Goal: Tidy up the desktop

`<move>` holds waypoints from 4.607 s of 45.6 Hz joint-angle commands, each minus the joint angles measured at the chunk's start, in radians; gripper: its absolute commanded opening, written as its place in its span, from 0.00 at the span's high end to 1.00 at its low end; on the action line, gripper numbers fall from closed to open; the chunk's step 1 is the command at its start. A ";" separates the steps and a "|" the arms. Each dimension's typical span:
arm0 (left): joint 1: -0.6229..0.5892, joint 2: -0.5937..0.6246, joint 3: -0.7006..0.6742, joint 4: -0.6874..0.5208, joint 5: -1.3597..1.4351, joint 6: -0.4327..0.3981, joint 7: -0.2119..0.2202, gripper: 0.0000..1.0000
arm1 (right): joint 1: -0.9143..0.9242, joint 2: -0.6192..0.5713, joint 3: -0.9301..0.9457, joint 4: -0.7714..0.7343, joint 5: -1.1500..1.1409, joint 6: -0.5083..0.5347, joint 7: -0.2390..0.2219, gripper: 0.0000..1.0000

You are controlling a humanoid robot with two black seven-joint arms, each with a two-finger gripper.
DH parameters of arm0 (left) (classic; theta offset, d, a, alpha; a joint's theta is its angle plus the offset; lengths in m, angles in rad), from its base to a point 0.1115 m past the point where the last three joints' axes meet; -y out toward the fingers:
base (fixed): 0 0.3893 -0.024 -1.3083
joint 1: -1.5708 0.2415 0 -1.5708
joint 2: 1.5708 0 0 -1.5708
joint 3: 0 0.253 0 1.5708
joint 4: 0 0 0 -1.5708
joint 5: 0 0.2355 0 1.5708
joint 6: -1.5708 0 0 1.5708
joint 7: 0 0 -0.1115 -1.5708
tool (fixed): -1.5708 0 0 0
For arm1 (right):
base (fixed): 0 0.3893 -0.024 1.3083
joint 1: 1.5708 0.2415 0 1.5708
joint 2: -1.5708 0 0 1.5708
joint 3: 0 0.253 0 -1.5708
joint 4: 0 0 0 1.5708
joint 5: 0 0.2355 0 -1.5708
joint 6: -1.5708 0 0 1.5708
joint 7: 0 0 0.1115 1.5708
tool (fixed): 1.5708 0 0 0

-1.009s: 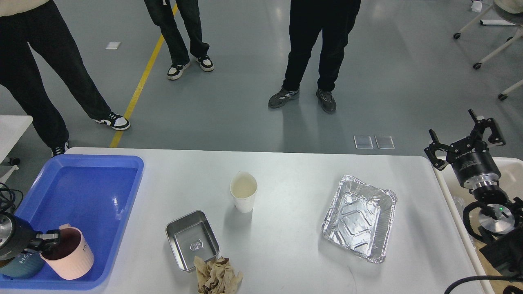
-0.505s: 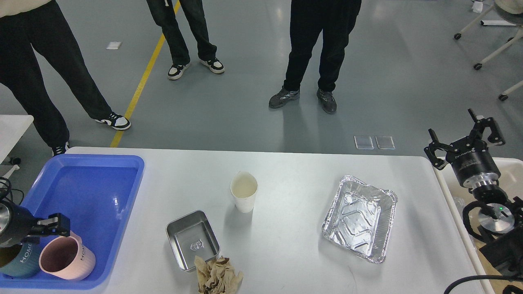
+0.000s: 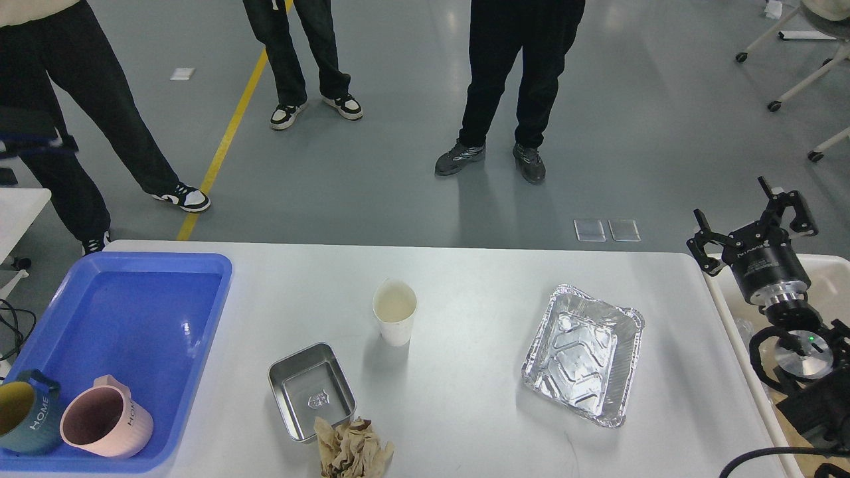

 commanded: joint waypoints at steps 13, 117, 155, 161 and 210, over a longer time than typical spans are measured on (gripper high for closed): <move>-0.117 0.013 0.111 0.021 -0.076 0.000 0.012 0.04 | 0.001 0.000 -0.001 0.000 0.000 -0.003 0.000 0.00; 0.207 -0.578 0.346 -0.025 0.120 0.441 -0.151 0.04 | -0.030 -0.006 -0.003 0.049 -0.069 -0.002 -0.005 0.00; -0.046 -0.812 0.670 0.101 0.146 0.463 -0.048 0.05 | -0.033 -0.018 -0.003 0.047 -0.071 0.000 -0.006 0.00; -0.049 -0.783 0.700 0.061 0.144 0.420 -0.033 0.05 | -0.037 -0.018 -0.003 0.047 -0.071 -0.002 -0.006 0.00; 0.112 -0.398 0.770 -0.224 0.151 0.211 0.059 0.06 | -0.039 -0.015 -0.003 0.061 -0.071 -0.002 -0.005 0.00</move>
